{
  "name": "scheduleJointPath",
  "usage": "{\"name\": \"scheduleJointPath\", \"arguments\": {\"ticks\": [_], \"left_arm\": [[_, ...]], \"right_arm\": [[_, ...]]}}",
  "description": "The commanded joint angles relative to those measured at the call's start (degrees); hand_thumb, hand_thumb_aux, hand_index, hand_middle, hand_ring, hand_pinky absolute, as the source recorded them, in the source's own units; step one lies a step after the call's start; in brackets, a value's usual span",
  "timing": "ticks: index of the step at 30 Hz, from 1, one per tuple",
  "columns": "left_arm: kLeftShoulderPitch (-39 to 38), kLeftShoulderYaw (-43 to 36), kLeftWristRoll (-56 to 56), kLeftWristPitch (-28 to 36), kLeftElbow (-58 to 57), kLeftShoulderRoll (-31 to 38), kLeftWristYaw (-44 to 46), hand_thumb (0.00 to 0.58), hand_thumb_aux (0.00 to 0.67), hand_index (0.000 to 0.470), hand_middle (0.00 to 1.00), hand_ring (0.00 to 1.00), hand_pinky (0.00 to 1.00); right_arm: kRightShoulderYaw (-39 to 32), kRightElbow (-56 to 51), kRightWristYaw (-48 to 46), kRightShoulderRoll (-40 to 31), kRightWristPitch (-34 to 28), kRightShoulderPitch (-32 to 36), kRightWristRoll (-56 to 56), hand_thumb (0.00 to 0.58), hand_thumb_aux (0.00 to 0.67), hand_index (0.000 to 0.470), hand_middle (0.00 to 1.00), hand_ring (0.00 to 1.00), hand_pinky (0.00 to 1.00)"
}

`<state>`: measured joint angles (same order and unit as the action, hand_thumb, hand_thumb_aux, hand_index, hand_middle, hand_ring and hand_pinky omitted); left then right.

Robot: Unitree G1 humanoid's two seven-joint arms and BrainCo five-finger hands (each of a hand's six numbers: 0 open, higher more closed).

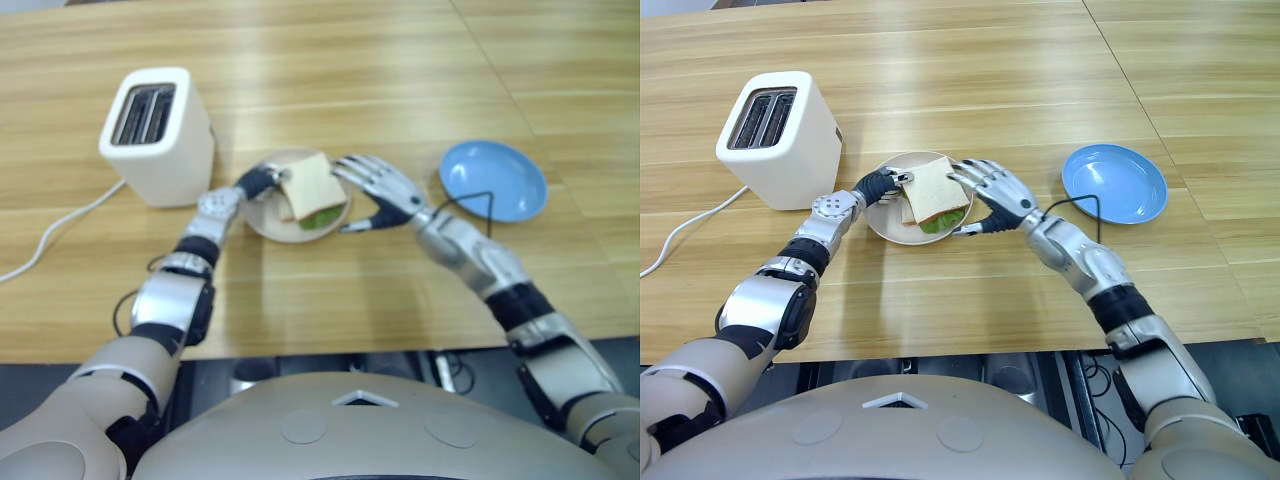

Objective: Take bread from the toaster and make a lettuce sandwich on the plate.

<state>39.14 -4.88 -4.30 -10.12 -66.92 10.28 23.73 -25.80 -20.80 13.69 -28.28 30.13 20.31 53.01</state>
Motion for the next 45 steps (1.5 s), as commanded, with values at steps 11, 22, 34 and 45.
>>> {"name": "scheduleJointPath", "arguments": {"ticks": [11, 22, 34, 45], "left_arm": [[-2.93, -1.32, -2.82, 3.01, -4.59, -0.67, -0.93, 0.58, 0.67, 0.46, 1.0, 1.0, 1.0], [-3.44, -4.62, -7.88, -3.33, -0.46, -0.1, -4.79, 0.498, 0.418, 0.287, 0.84, 0.84, 0.84], [-18.58, -7.7, -35.05, 16.01, 56.42, 10.85, -28.71, 0.0, 0.0, 0.0, 0.0, 0.0, 0.0], [-25.08, -1.68, -15.12, 12.34, 60.73, 9.88, -14.26, 0.0, 0.0, 0.0, 1.0, 1.0, 1.0]], "right_arm": [[-14.98, -28.95, 6.45, 6.72, -2.07, 11.13, 9.85, 0.0, 0.0, 0.0, 0.0, 0.0, 0.0], [-18.22, -30.56, -7.14, 6.55, -0.42, 8.77, 6.0, 0.0, 0.0, 0.0, 0.0, 0.0, 0.0], [-19.31, -38.11, -10.7, 10.18, -1.16, 9.02, 4.3, 0.0, 0.0, 0.0, 0.0, 0.0, 0.0], [-9.81, -27.34, 2.99, 6.48, 6.48, 8.12, -4.1, 0.0, 0.0, 0.0, 0.0, 0.0, 0.0]]}}
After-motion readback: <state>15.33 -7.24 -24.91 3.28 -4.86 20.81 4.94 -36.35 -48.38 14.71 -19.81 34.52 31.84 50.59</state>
